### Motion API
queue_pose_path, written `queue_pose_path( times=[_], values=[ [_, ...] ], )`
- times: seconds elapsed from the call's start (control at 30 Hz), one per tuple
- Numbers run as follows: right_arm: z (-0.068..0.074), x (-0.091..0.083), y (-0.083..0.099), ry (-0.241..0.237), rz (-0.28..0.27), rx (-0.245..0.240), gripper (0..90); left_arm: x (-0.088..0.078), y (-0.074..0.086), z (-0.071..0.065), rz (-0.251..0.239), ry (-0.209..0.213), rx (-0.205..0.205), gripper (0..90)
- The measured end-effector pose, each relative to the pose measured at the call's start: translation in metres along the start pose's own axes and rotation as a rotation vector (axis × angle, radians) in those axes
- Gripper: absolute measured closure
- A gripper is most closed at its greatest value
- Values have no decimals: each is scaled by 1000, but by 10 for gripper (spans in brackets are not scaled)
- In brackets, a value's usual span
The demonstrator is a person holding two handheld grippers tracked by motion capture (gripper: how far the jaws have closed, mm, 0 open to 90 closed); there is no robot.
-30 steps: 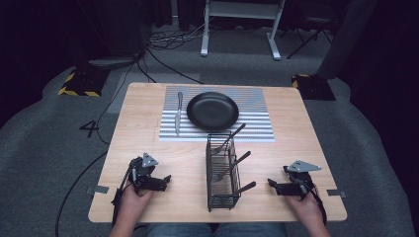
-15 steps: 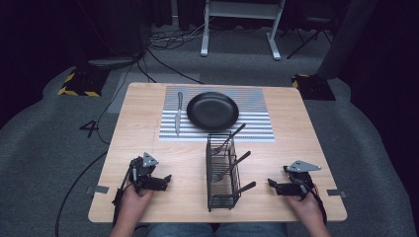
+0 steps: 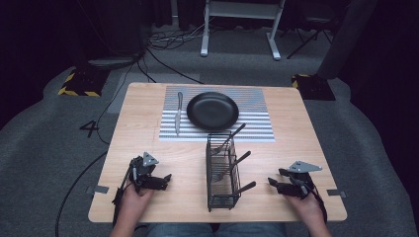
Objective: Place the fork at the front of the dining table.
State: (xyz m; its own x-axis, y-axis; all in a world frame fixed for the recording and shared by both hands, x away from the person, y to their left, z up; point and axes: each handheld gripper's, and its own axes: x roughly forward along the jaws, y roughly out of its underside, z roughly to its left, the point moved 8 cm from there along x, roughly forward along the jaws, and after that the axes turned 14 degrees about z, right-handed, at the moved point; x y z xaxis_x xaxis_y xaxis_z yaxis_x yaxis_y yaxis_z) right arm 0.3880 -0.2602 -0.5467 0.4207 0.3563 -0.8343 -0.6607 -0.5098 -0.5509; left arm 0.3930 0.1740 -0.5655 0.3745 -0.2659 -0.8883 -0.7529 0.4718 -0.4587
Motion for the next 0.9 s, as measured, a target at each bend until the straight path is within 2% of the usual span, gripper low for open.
queue_pose_path(
  times=[0.03,0.07,0.13,0.2,0.23,0.3,0.4,0.7,0.9],
  values=[
    [3,-4,-4,-12,-11,3,388,0,0,0,0,0,0,13],
    [7,-12,-13,-55,-33,9,392,0,0,0,0,0,-1,14],
    [9,-15,-16,-70,-38,15,387,0,0,0,0,-1,0,14],
    [15,-22,-28,-129,-42,29,385,0,0,0,0,0,0,13],
    [20,-26,-35,-150,-48,21,389,0,0,0,0,0,0,13],
    [26,-32,-45,-161,-52,-7,408,0,0,0,0,0,0,13],
    [32,-40,-60,-143,-59,-47,426,0,0,0,0,0,0,13],
    [38,-55,-95,-151,-70,-96,432,0,0,0,0,1,-1,13],
    [42,-61,-113,-169,-102,-105,446,0,0,0,0,0,-1,13]
  ],
)
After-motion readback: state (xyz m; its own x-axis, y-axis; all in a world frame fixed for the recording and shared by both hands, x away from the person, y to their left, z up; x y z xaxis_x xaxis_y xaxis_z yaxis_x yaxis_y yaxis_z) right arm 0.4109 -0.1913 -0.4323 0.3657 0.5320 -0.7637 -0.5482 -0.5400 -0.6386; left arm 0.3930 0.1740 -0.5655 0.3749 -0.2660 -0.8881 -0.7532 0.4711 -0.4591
